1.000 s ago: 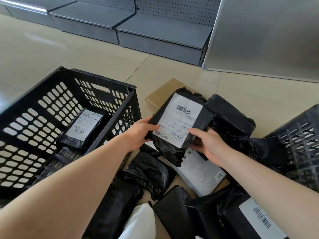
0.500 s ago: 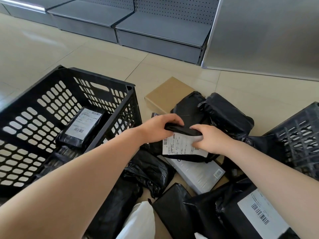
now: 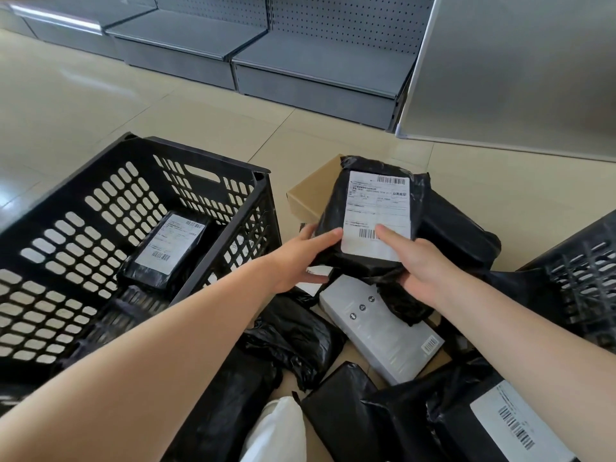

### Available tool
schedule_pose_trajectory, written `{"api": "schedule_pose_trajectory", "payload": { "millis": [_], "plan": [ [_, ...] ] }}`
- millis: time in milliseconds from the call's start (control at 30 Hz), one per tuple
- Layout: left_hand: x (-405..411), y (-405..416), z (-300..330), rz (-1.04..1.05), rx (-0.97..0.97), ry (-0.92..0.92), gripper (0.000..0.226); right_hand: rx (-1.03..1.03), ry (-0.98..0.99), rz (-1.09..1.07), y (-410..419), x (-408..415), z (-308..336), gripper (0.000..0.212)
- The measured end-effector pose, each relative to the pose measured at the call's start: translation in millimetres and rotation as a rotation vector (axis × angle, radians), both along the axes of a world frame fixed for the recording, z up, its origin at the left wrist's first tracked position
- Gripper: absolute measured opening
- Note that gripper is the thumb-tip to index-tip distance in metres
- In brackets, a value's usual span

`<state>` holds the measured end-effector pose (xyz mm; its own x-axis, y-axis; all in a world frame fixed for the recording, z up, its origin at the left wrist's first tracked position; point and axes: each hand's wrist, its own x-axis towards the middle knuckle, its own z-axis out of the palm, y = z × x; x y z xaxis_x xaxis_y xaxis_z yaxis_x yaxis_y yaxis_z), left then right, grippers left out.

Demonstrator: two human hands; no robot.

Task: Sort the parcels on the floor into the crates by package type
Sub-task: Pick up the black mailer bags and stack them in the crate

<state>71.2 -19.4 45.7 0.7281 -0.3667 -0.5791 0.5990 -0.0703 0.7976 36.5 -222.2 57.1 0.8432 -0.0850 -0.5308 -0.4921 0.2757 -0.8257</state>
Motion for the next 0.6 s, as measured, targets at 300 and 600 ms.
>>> {"api": "schedule_pose_trajectory", "payload": {
  "millis": [300,600],
  "plan": [
    [-25,48,43,0.303,-0.004,-0.322,0.036,0.058,-0.020,0.201,50,-8,16,0.037],
    [-25,174,65,0.684,-0.073,-0.209,0.018,-0.215,0.076,0.464,86,-15,12,0.060]
  ]
}}
